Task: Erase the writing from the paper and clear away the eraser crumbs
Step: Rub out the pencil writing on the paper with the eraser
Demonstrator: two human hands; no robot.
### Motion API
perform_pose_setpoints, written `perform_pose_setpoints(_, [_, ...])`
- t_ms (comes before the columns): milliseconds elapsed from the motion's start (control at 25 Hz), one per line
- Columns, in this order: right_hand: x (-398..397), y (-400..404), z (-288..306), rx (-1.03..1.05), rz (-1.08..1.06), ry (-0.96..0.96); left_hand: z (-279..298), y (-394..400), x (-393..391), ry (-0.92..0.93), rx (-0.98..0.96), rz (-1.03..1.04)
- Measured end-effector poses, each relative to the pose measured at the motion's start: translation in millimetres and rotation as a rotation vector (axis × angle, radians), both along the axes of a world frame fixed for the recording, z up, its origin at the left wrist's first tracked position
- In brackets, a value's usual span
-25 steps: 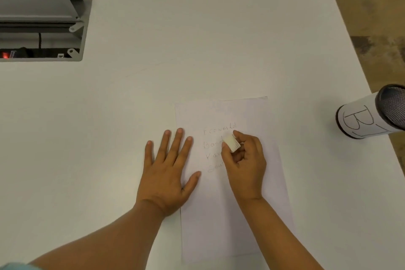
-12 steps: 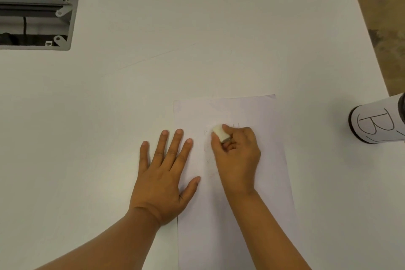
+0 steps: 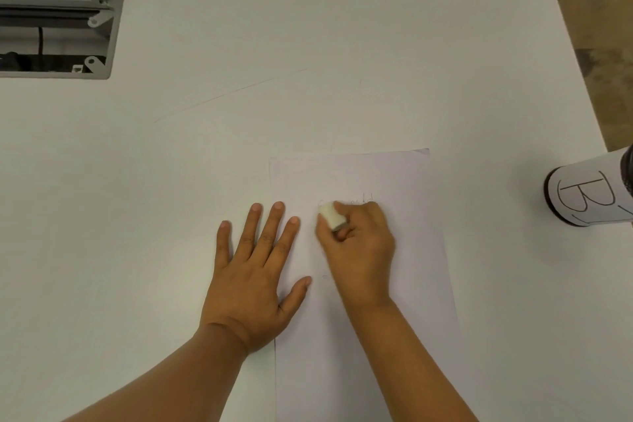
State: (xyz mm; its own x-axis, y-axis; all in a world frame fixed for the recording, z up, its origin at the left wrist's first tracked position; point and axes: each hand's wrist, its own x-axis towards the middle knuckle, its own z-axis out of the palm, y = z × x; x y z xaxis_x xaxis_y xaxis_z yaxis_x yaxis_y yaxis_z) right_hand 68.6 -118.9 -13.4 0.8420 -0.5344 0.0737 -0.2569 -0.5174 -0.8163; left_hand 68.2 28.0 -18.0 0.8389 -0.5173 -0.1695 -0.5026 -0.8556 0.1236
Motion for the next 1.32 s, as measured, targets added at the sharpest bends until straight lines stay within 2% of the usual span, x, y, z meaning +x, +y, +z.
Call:
perform_pose_setpoints(80, [4, -9, -2, 0.003, -0.111, 0.006, 0, 0, 1, -0.001, -0.001, 0.001])
perform_pose_setpoints(240, [-1, 10, 3, -0.003, 0.061, 0.007, 0, 0, 0, 0.004, -0.012, 0.002])
perform_pose_setpoints(400, [7, -6, -2, 0.017, -0.097, -0.009, -1, 0, 1, 0.000, -0.004, -0.002])
perform_pose_setpoints(560, [6, 10, 3, -0.044, 0.070, 0.003, -1, 0, 0, -0.009, -0.004, 0.005])
perform_pose_setpoints(720, [12, -3, 0, 0.003, -0.035, 0.026, -2, 0, 0, -0.008, 0.004, 0.002])
perform_pose_setpoints(840, [-16, 10, 1, 0.009, -0.003, 0.024, -2, 0, -1, -0.011, 0.003, 0.008])
perform_pose_setpoints(1040, [19, 3, 3, -0.017, -0.007, 0.043, -2, 0, 0, -0.012, 0.010, 0.010])
perform_pose_setpoints(1200, [-16, 8, 1, -0.007, 0.002, 0.031, -2, -1, 0, -0.023, 0.008, 0.014])
perform_pose_setpoints(1320, [5, 5, 1, -0.028, 0.000, 0.036, -2, 0, 1, -0.027, 0.002, 0.007])
